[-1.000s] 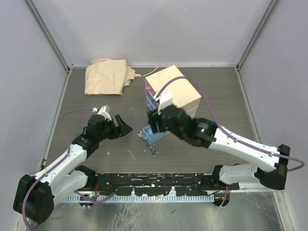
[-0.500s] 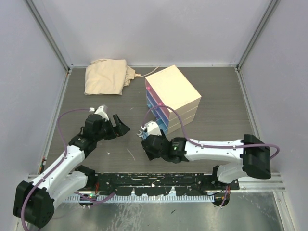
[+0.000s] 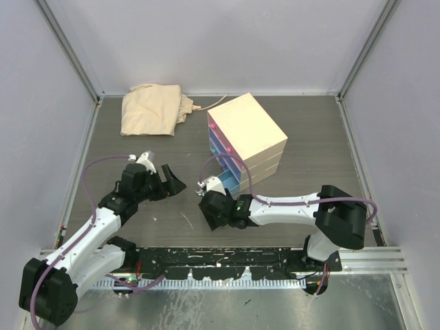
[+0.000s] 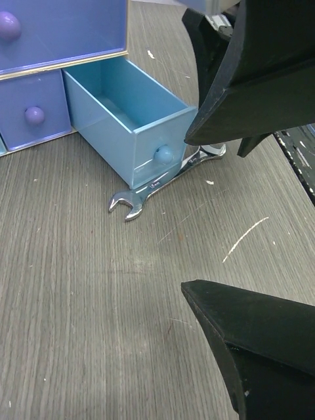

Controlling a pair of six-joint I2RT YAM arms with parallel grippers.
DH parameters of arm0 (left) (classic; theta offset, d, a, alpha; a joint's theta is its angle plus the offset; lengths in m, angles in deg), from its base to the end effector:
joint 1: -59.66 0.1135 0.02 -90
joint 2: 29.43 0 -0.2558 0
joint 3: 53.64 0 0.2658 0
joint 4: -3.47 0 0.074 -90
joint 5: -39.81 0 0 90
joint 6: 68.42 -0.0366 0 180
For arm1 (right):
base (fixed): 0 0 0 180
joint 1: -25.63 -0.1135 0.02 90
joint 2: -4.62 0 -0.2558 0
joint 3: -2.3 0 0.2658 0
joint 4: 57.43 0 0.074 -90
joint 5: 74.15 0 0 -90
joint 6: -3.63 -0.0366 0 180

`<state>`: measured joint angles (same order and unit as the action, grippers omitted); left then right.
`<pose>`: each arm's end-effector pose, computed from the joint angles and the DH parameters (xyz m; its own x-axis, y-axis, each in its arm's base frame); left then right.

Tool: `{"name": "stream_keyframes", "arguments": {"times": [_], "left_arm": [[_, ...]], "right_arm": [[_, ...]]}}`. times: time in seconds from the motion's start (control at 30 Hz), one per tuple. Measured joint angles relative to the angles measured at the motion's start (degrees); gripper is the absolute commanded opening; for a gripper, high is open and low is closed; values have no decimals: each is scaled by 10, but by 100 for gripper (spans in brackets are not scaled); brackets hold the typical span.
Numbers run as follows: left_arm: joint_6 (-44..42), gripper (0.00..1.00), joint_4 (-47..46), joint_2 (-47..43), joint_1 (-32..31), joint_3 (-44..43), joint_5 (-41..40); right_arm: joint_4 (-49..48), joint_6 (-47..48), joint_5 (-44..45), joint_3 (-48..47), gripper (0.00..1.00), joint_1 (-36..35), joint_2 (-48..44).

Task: Sort the tools into containers
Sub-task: Move the wrench to the center of the board.

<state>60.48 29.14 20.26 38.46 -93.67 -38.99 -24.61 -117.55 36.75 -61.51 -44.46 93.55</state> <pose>0.1897 -0.0812 0.2004 -0.7351 -0.3756 -0.5644 0.0525 0.7985 -0.5997 0.1190 0.2901 0.1647 -0.6683 -0.4248 -0.6107 -0.5469 0.8370 0.0162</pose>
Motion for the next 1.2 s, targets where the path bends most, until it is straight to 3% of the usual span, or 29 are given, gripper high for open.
{"name": "stream_keyframes", "arguments": {"times": [0.77, 1.03, 1.2], "left_arm": [[2, 84, 2, 6, 0, 3, 12], [2, 83, 2, 6, 0, 3, 12], [7, 84, 2, 6, 0, 3, 9]], "right_arm": [[-13, 28, -50, 17, 57, 21, 36], [-18, 31, -50, 7, 42, 21, 47], [-17, 31, -50, 4, 41, 20, 49]]}}
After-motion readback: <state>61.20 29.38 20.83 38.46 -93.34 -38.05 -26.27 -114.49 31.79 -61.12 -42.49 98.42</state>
